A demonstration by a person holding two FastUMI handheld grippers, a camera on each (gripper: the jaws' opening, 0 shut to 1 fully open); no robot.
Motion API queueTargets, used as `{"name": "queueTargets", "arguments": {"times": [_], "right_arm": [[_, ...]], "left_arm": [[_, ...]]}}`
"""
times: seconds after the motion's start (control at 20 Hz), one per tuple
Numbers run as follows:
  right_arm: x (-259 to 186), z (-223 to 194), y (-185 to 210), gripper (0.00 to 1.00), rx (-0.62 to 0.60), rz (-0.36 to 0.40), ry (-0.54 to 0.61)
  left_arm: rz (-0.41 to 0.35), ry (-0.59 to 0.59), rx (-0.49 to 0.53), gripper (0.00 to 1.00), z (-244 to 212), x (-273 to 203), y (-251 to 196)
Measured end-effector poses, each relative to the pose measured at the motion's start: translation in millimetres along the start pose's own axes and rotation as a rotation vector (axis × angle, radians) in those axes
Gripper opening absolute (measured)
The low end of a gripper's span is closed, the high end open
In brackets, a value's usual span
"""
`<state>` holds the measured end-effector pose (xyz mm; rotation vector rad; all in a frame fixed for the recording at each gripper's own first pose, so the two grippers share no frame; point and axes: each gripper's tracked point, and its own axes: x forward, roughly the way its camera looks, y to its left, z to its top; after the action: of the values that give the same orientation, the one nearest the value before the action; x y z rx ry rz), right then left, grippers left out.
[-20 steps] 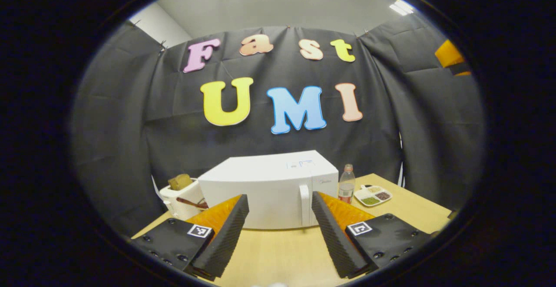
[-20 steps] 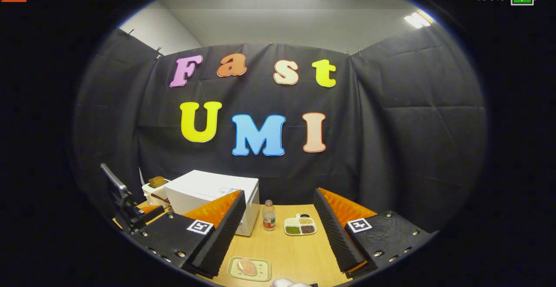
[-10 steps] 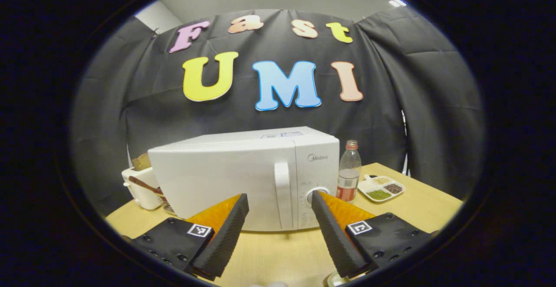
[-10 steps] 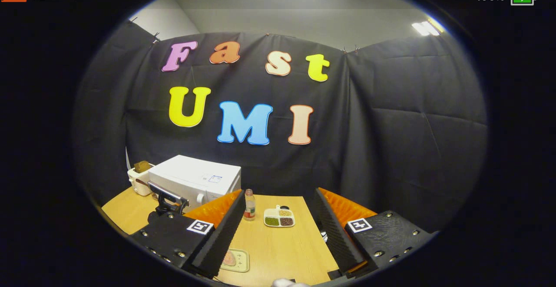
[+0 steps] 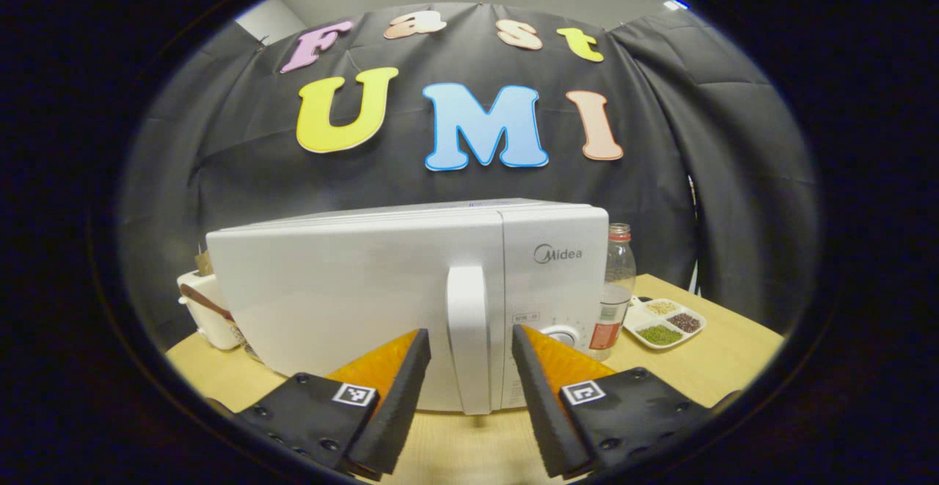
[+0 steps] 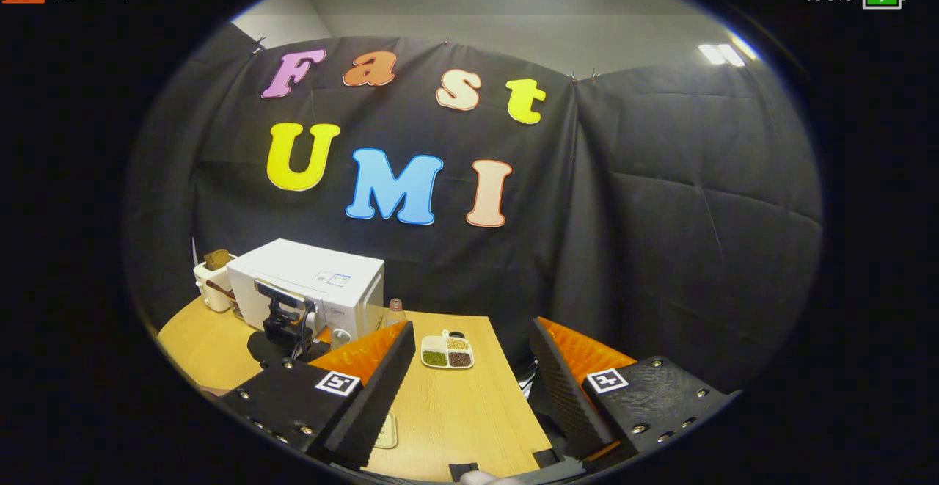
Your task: Open the microwave oven with the left hand, put the food in, and close the microwave oven.
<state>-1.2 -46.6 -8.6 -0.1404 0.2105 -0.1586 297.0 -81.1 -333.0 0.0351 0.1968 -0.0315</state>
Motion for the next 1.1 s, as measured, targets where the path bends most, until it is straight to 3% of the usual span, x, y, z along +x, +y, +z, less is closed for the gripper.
{"name": "queueTargets", "arguments": {"times": [0.05, 0.15, 0.2, 0.35, 0.6, 1.1], "right_arm": [[0.2, -0.6, 0.6, 0.96, -0.003, 0.003, 0.002], [-0.8, -1.2, 3.2, 0.97, -0.008, 0.010, 0.008], [-1.2, -0.3, 3.7, 0.97, -0.013, 0.009, 0.006], [-3.3, -1.2, 7.3, 0.96, -0.019, 0.017, 0.006], [-7.2, -0.6, 11.7, 0.96, -0.015, 0.034, 0.007], [-14.6, -2.8, 12.4, 0.96, 0.001, 0.050, 0.007]], "left_arm": [[-0.010, -0.003, -0.007, 0.70, 3.2, 1.2, -1.1], [-0.029, -0.009, -0.016, 0.44, 2.5, 2.1, -3.9], [-0.033, -0.002, -0.027, 0.38, 0.6, 1.6, -2.4], [-0.046, -0.003, -0.039, 0.35, 1.8, 4.9, -0.8], [-0.050, 0.044, -0.023, 0.17, -0.3, 5.7, -0.7], [-0.085, 0.086, -0.034, 0.10, -0.9, 4.0, -1.4]]}}
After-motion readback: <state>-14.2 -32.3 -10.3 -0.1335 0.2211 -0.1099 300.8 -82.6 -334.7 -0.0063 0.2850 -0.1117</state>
